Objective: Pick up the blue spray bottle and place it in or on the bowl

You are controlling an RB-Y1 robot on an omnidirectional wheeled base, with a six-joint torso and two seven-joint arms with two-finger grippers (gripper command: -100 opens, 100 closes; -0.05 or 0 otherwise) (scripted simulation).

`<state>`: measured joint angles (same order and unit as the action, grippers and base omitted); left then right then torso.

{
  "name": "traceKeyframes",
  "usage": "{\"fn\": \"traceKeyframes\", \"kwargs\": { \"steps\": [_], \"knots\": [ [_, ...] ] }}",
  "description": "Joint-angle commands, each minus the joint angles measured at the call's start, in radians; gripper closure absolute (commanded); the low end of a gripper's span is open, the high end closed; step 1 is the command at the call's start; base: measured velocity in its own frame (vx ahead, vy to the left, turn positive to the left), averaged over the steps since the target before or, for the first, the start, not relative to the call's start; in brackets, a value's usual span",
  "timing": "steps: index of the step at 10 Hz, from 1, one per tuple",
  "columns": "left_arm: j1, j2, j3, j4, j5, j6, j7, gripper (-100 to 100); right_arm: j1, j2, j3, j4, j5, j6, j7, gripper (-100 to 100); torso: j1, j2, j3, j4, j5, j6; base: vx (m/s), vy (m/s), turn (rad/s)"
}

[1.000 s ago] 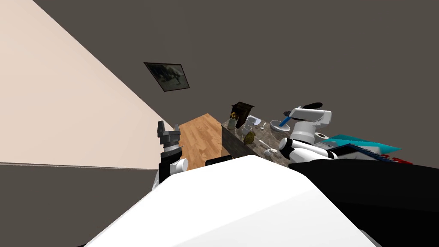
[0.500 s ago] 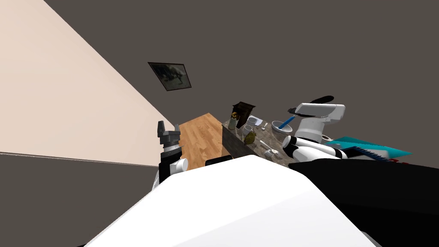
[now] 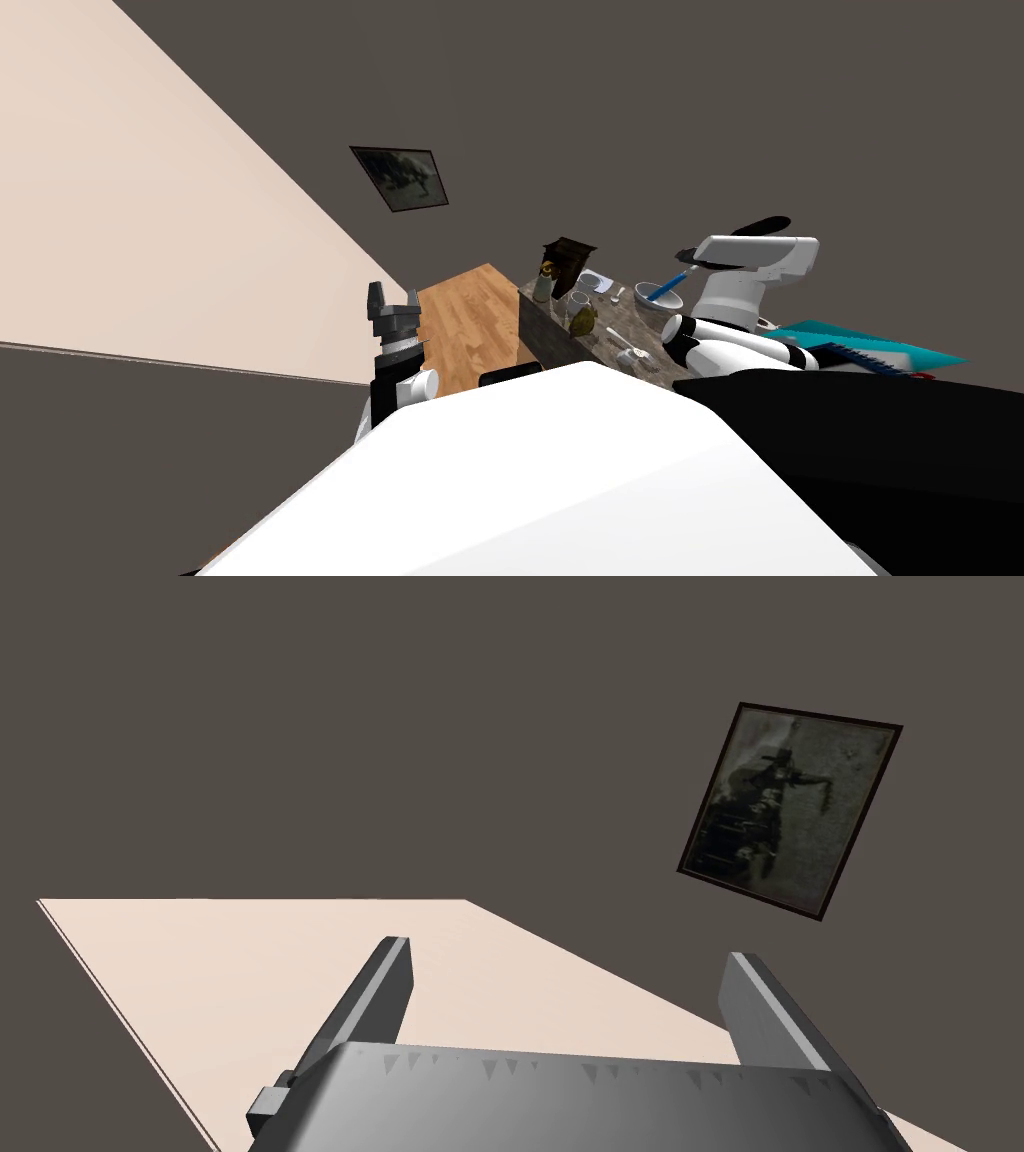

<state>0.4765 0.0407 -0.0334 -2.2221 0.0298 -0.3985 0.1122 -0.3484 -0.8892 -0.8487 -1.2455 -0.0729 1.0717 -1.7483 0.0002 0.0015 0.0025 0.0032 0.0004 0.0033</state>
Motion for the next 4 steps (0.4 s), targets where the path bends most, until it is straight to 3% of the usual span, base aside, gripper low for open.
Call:
{"fn": "traceKeyframes", "kwargs": {
  "steps": [1, 4],
  "knots": [
    [0.000, 0.000, 0.000, 0.000, 0.000, 0.000, 0.000, 0, 0.000, 0.000, 0.000, 0.000, 0.000, 0.000, 0.000, 0, 0.000, 0.000, 0.000, 0.000, 0.000, 0.000, 0.000, 0.000, 0.000],
    [0.000, 0.000, 0.000, 0.000, 0.000, 0.000, 0.000, 0, 0.000, 0.000, 0.000, 0.000, 0.000, 0.000, 0.000, 0, 0.000, 0.000, 0.000, 0.000, 0.000, 0.000, 0.000, 0.000, 0.000]
  ]
}}
